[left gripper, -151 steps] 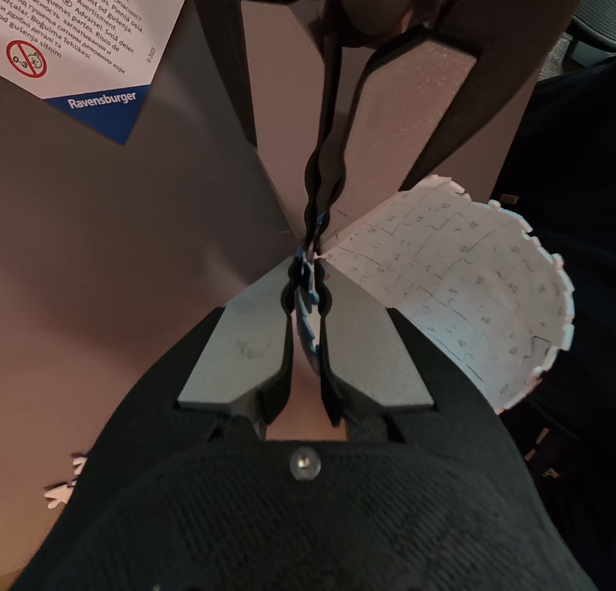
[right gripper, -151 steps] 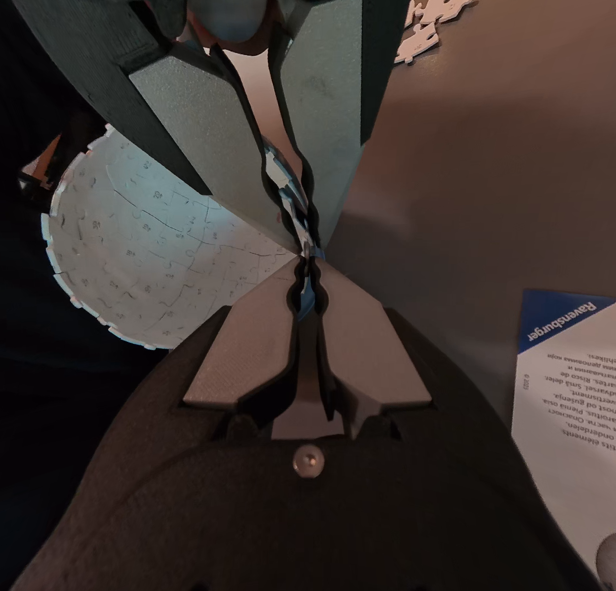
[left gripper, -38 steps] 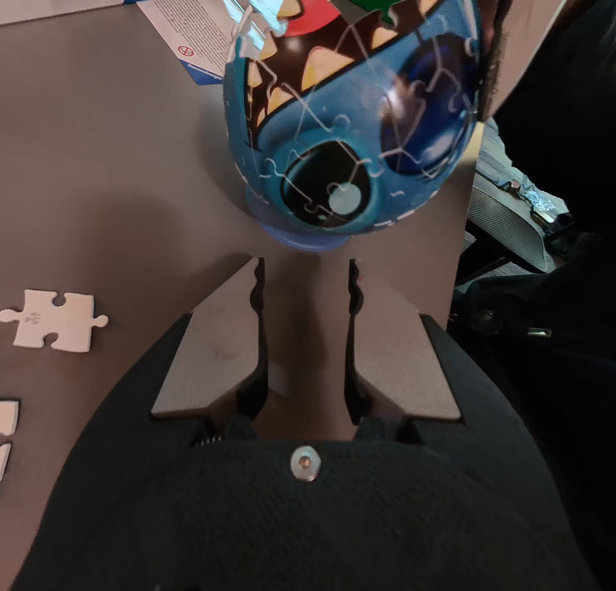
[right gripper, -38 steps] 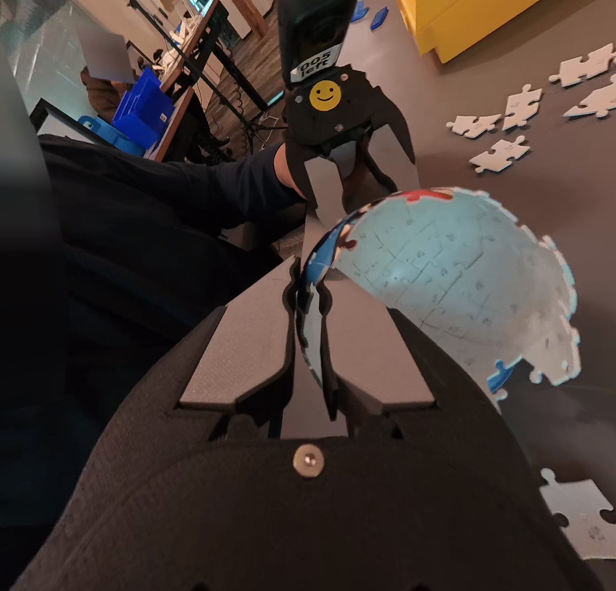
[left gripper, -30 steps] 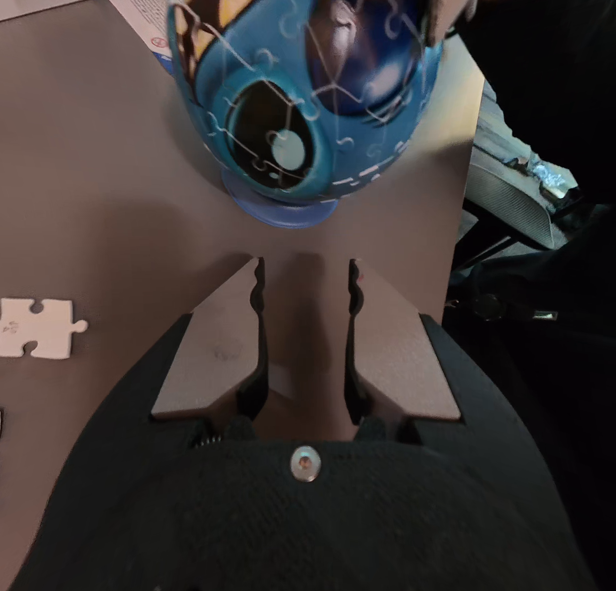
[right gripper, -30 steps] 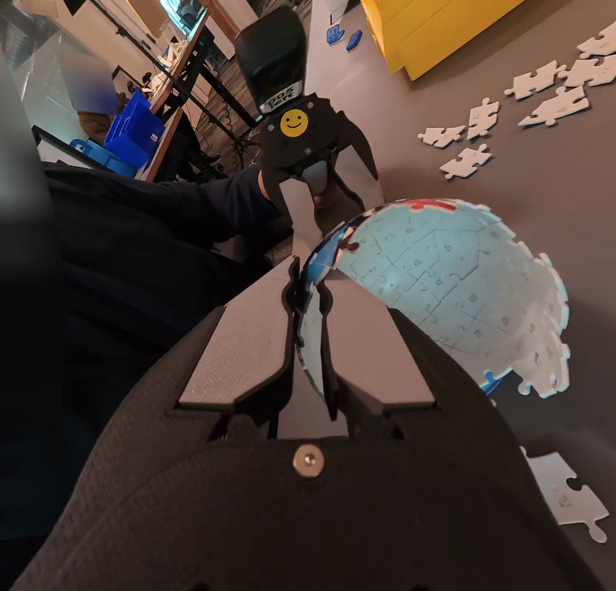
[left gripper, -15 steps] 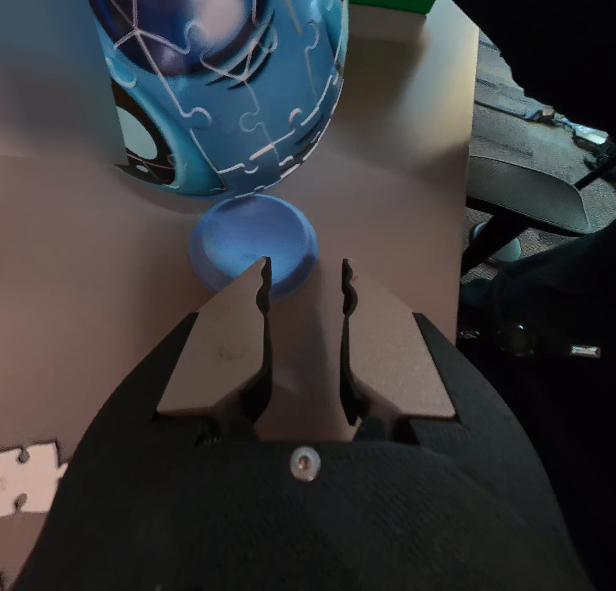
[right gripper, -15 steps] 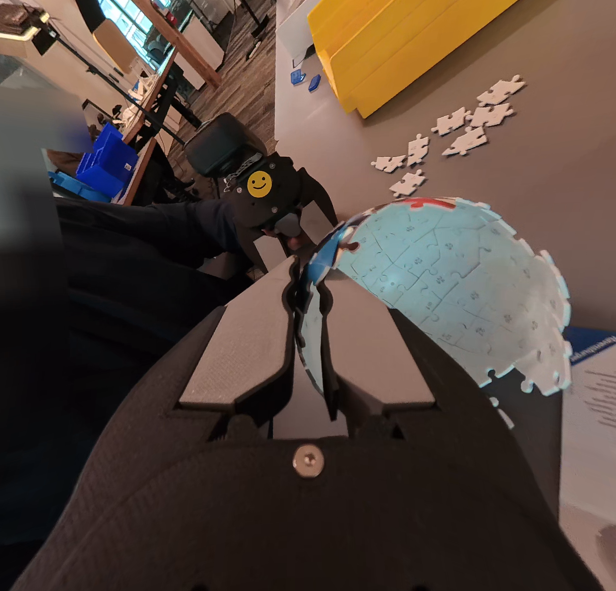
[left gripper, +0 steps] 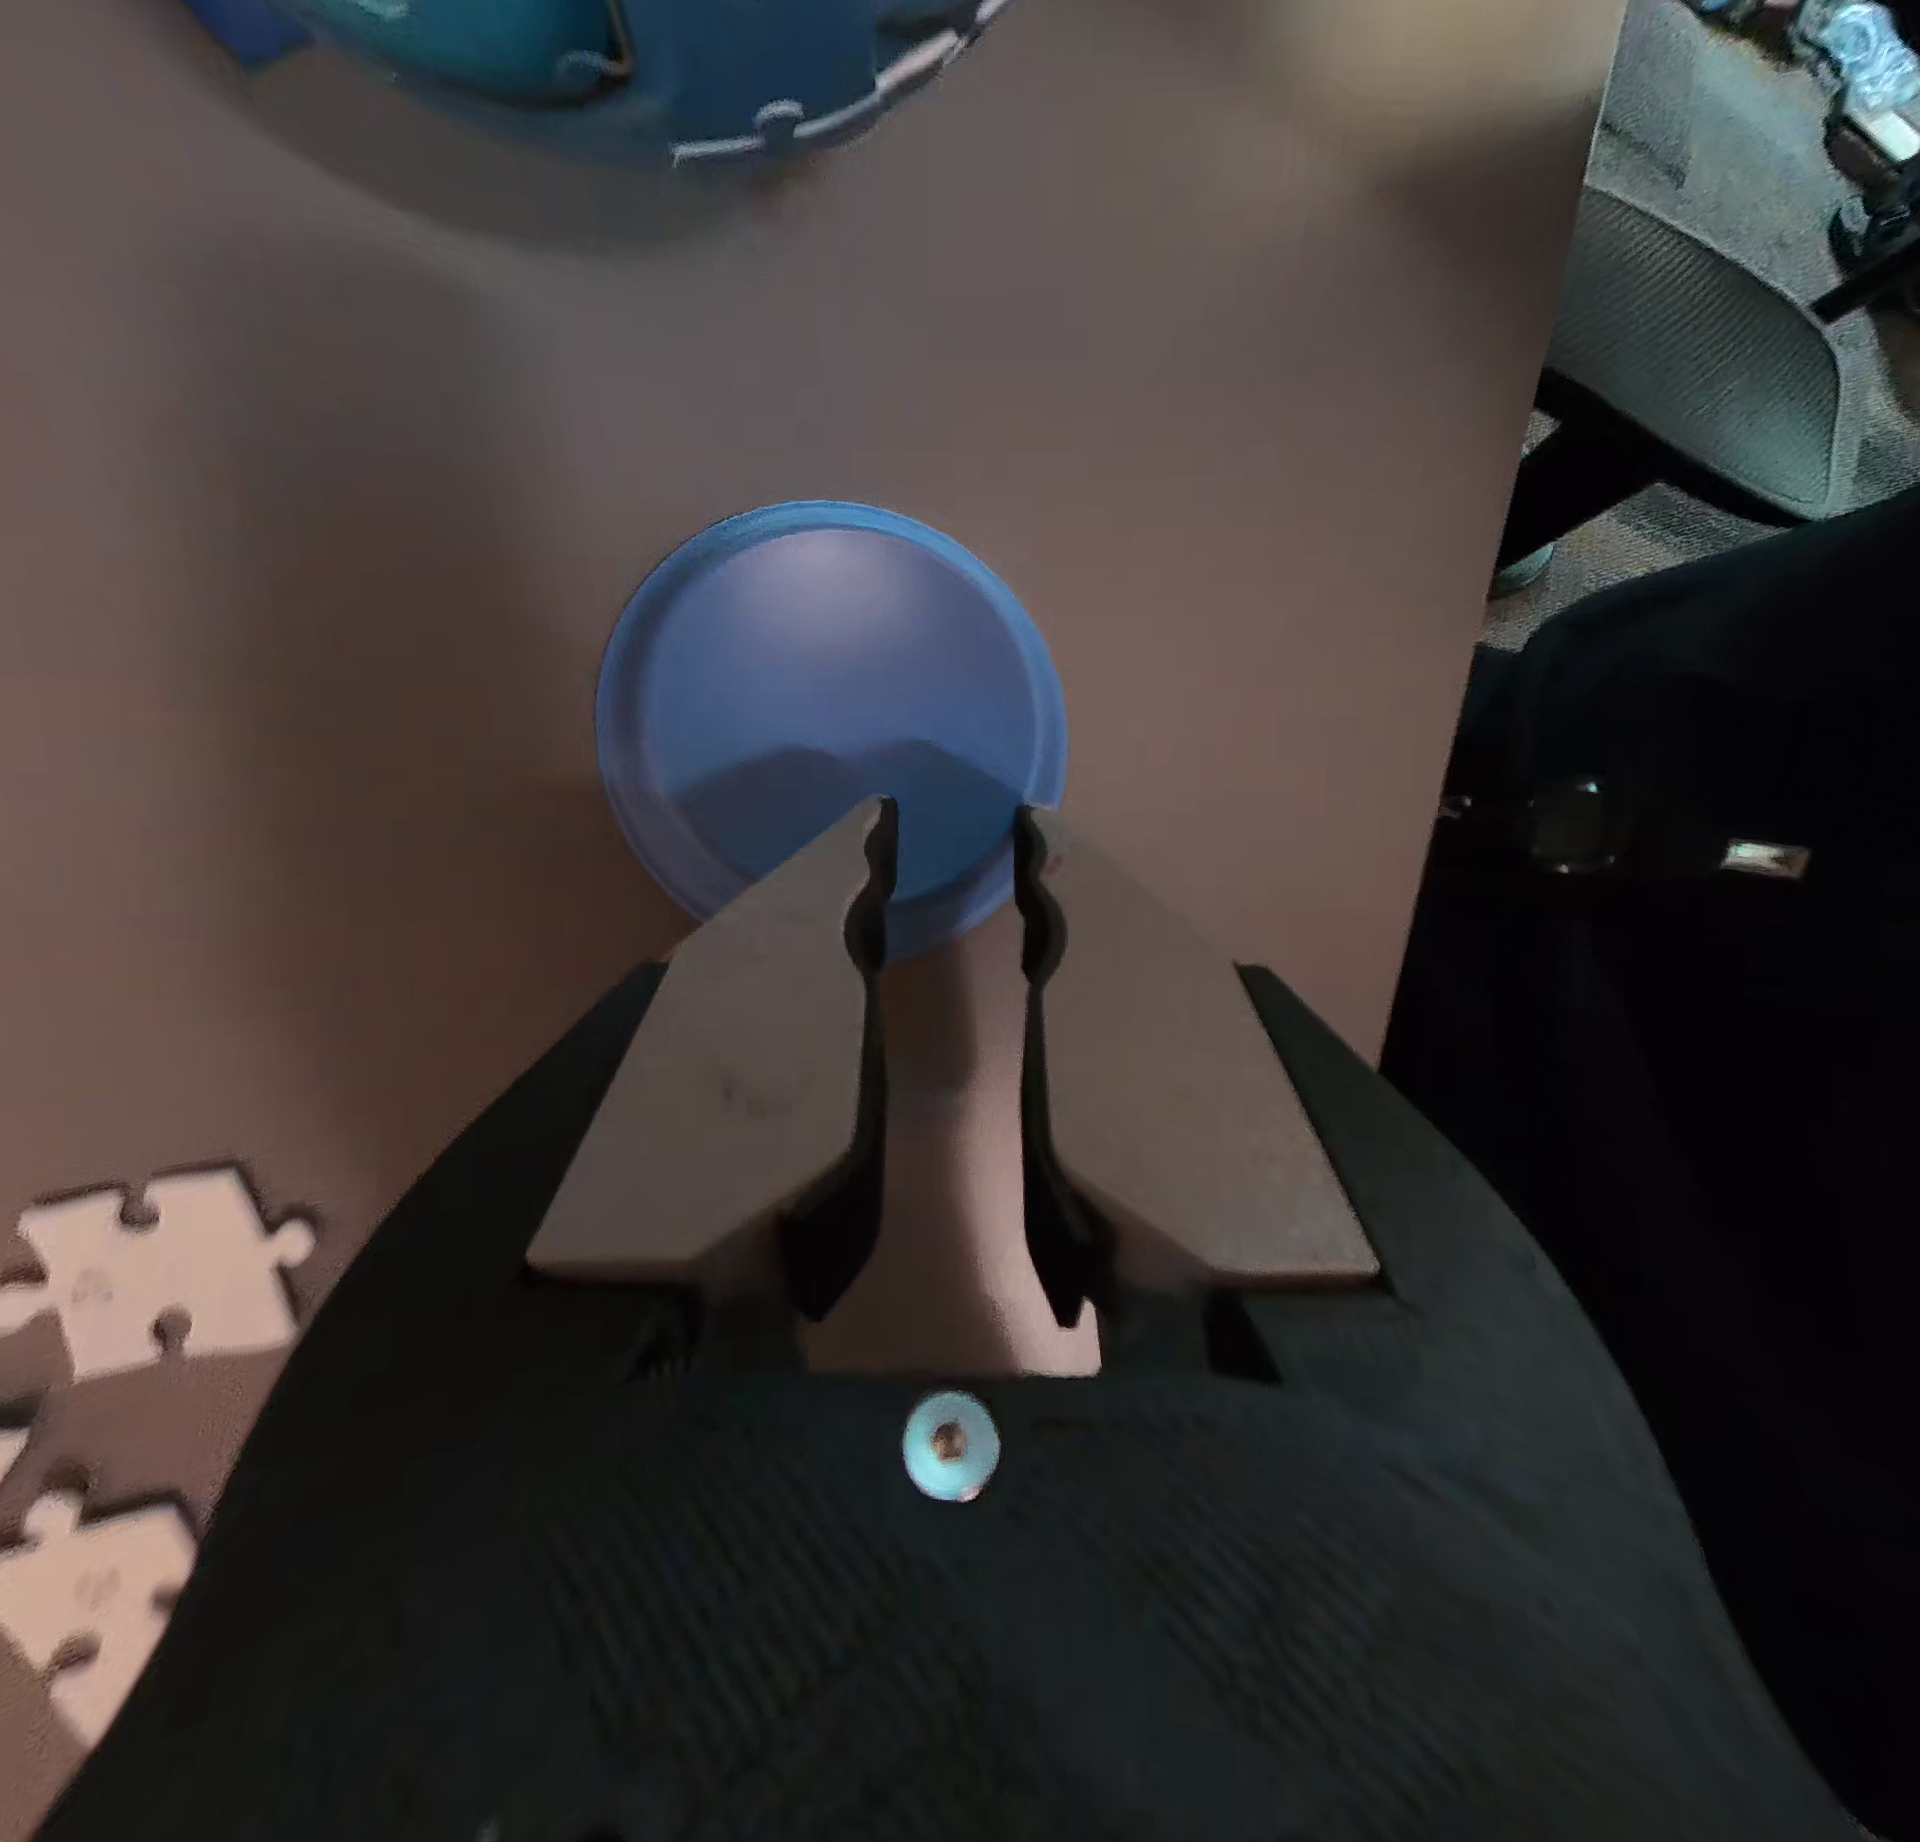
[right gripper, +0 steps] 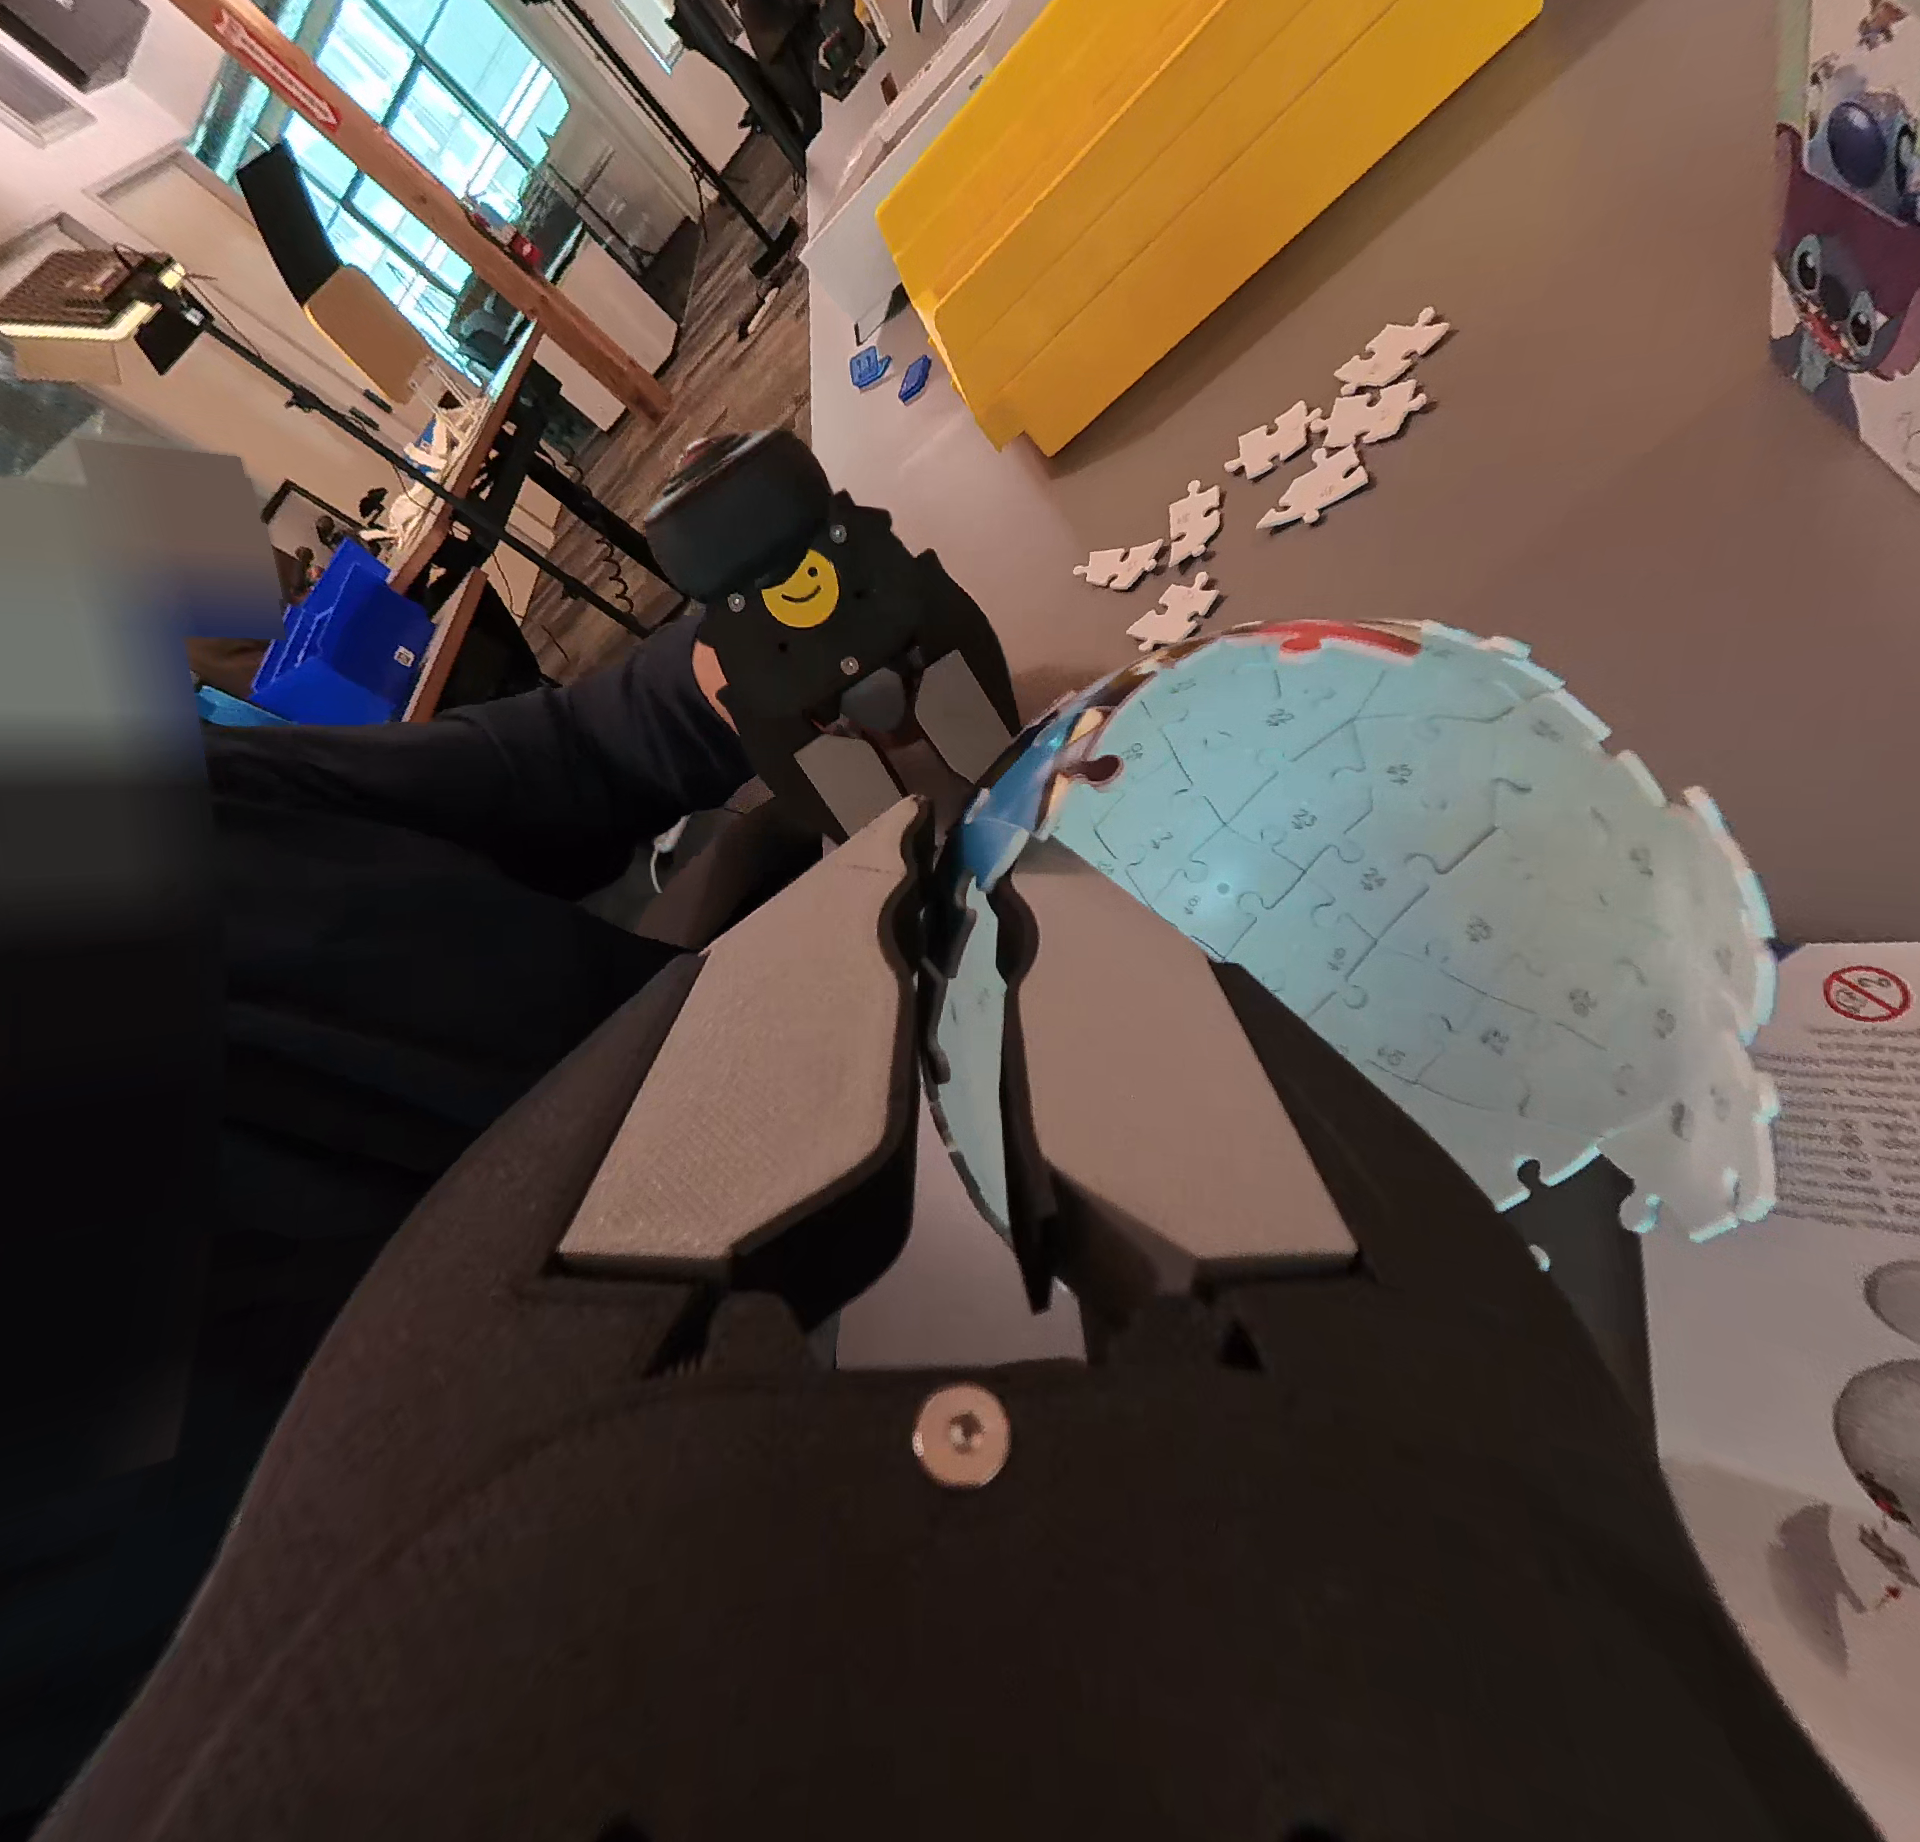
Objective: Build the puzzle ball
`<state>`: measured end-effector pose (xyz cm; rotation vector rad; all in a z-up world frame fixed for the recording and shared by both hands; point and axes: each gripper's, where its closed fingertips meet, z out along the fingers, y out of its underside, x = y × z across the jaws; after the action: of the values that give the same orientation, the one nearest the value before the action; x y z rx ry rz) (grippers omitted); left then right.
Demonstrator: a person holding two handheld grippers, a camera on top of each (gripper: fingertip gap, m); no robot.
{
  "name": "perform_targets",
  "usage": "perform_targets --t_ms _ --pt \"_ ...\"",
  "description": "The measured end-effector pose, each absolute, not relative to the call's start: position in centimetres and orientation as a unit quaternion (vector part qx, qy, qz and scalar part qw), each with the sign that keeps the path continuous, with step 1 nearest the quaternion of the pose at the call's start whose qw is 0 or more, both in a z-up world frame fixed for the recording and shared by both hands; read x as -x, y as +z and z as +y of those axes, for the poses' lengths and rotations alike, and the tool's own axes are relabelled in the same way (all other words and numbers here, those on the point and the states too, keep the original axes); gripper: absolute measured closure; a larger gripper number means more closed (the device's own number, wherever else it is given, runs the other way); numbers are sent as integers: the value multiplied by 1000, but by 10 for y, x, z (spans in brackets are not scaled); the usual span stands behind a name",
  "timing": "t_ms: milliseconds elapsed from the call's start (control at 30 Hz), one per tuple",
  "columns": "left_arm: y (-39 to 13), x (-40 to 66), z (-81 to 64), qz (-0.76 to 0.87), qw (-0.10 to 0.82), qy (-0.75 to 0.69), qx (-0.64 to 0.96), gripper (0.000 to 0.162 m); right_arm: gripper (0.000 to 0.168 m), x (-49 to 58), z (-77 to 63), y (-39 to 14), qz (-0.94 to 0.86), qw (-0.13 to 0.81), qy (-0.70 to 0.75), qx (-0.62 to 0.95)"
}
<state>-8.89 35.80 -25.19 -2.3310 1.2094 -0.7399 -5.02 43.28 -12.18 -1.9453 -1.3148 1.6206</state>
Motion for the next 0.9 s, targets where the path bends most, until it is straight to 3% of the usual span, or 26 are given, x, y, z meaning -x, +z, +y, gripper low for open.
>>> perform_targets --t_ms 100,167,400,533,700,900 --pt "-252 113 349 428 196 -245 847 142 163 58 432 -126 -447 146 569 675" --pt "-251 130 351 418 207 -210 860 131 163 65 430 -128 -440 149 574 674" --pt "-208 111 377 379 338 -180 842 116 163 92 425 -138 -428 160 577 677" --pt "-209 106 402 335 387 -155 845 103 163 106 428 -145 -412 170 575 686" --pt "-226 107 415 301 380 -172 858 89 163 121 428 -148 -400 174 579 689" --pt "-238 114 423 292 361 -182 867 89 159 126 427 -148 -405 188 571 689"
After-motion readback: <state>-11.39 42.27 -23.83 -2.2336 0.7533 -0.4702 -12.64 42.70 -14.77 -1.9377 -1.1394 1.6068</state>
